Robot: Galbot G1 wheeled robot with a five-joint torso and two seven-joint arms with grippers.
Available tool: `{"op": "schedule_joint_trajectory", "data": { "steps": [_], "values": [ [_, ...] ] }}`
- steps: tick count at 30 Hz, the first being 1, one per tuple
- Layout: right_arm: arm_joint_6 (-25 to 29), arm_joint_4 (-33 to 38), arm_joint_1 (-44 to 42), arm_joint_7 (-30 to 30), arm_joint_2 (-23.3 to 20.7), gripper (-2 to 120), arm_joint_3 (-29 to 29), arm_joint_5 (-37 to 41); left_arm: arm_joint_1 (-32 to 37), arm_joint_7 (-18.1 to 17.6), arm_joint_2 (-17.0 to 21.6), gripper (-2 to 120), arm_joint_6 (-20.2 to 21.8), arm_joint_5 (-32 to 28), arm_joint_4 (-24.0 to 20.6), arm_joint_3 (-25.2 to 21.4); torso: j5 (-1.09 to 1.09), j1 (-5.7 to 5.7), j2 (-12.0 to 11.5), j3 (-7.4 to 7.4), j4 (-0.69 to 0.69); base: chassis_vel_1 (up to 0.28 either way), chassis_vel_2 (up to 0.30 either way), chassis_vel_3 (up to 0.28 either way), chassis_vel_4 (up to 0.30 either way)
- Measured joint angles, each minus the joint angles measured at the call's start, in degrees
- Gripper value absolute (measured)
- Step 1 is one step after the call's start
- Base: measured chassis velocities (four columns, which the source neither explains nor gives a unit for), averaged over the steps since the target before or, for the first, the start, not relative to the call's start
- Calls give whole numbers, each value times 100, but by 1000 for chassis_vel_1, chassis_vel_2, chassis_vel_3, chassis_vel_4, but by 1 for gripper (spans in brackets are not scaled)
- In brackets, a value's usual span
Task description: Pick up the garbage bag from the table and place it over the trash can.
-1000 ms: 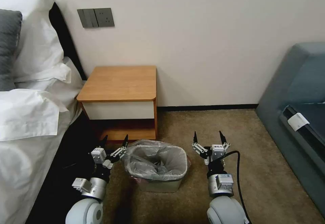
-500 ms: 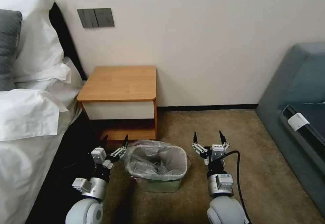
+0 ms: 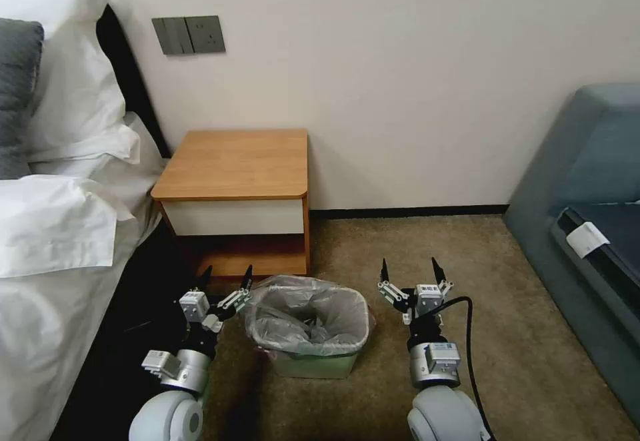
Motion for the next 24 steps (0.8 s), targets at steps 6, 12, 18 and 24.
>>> {"op": "schedule_joint_trajectory", "data": {
  "steps": [6,12,18,24],
  "values": [
    [0,0,1,0,0,100,0,0,0,0,0,100,0,0,0,0,0,0,0,0,0,0,0,0,0],
    [0,0,1,0,0,100,0,0,0,1,0,100,0,0,0,0,0,0,0,0,0,0,0,0,0],
    [0,0,1,0,0,100,0,0,0,0,0,100,0,0,0,0,0,0,0,0,0,0,0,0,0],
    [0,0,1,0,0,100,0,0,0,0,0,100,0,0,0,0,0,0,0,0,0,0,0,0,0]
  ]
}}
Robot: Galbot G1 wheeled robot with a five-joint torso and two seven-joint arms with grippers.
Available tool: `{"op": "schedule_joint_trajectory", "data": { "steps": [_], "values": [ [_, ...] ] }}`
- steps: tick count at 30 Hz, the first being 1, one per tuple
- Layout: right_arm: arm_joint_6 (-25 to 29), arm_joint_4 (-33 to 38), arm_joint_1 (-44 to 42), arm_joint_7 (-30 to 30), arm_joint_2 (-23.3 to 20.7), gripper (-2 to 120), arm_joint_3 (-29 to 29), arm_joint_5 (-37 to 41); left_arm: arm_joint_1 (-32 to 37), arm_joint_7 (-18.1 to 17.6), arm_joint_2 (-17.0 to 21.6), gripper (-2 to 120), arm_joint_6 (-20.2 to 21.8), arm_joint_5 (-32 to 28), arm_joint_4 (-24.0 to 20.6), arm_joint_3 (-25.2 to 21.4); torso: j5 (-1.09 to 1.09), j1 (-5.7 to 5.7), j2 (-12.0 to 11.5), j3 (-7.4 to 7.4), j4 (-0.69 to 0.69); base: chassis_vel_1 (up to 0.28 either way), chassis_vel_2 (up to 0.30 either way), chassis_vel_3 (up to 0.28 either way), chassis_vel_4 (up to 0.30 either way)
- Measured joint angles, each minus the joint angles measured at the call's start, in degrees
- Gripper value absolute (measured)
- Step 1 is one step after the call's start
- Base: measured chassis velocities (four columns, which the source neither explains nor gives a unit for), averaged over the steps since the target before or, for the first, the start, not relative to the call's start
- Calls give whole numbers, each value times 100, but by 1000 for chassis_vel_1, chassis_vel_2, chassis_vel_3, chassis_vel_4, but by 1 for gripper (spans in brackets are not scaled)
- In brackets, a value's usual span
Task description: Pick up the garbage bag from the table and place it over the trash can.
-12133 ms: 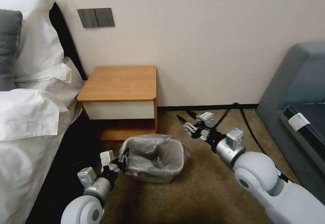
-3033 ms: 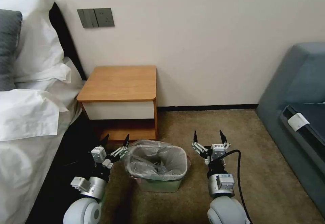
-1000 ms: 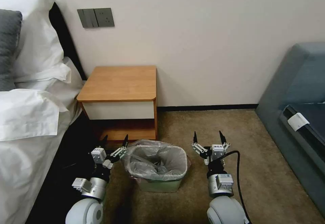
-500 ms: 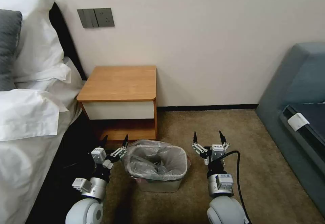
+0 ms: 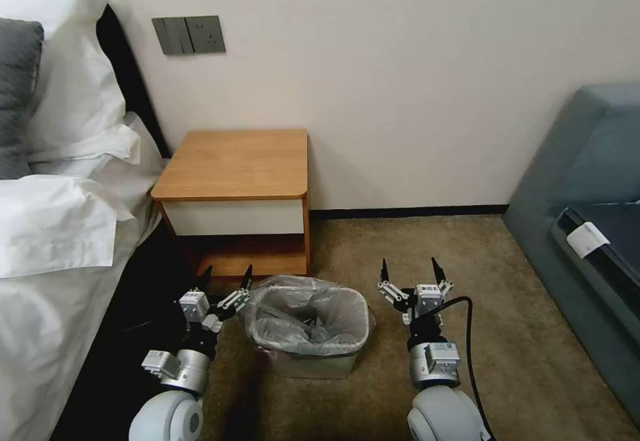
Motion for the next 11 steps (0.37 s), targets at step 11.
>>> {"op": "schedule_joint_trajectory", "data": {
  "steps": [11],
  "values": [
    [0,0,0,0,0,100,0,0,0,0,0,100,0,0,0,0,0,0,0,0,0,0,0,0,0]
  ]
}}
